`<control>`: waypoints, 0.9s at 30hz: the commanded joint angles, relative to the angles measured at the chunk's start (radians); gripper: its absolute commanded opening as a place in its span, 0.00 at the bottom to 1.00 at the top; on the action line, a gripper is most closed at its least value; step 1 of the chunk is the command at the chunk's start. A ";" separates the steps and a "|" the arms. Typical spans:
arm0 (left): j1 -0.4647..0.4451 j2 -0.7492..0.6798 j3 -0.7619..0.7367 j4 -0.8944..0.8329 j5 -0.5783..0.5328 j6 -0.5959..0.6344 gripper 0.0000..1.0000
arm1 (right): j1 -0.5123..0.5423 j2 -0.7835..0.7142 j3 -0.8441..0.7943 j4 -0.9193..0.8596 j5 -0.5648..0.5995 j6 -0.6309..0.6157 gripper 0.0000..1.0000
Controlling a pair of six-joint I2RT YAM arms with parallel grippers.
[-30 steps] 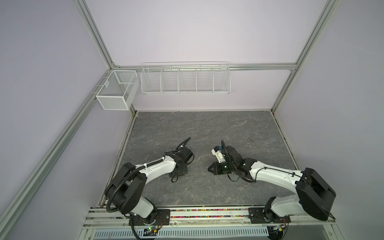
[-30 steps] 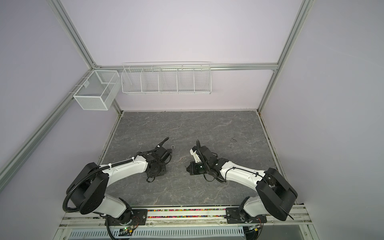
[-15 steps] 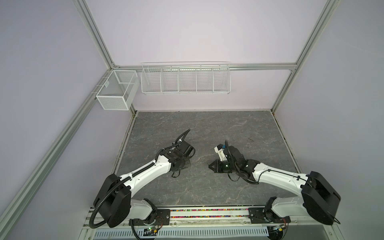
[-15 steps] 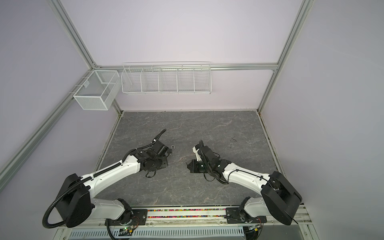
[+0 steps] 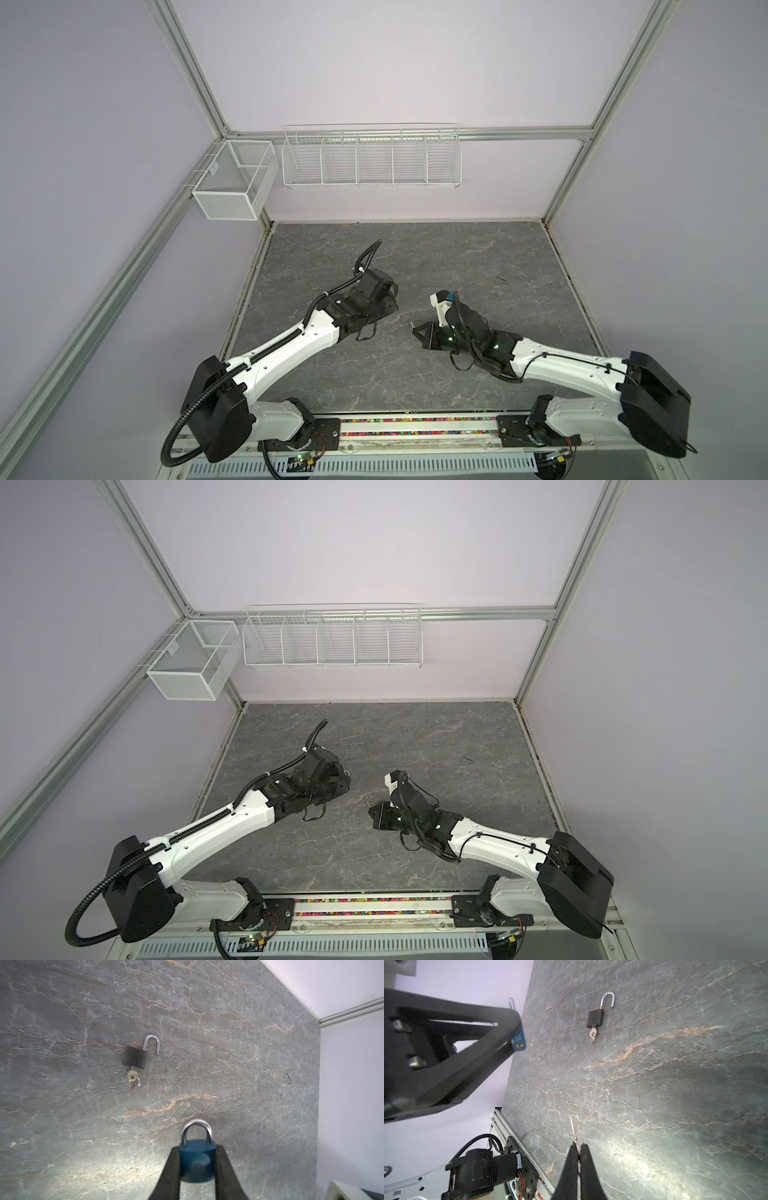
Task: Unlock with the key
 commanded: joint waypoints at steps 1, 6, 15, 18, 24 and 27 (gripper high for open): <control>-0.022 0.006 0.046 0.037 -0.047 -0.026 0.00 | 0.030 -0.013 0.001 0.055 0.080 0.055 0.06; -0.060 0.024 0.094 -0.035 -0.138 -0.027 0.00 | 0.079 0.011 0.032 0.117 0.155 0.058 0.06; -0.086 0.015 0.109 -0.044 -0.146 -0.036 0.00 | 0.076 0.060 0.071 0.171 0.164 0.092 0.06; -0.094 0.015 0.121 -0.070 -0.162 -0.023 0.00 | 0.055 0.071 0.056 0.254 0.105 0.085 0.06; -0.097 0.007 0.117 -0.090 -0.157 -0.019 0.00 | 0.040 0.058 0.077 0.221 0.100 0.055 0.06; -0.098 0.004 0.121 -0.090 -0.159 -0.010 0.00 | 0.032 0.082 0.076 0.250 0.072 0.064 0.06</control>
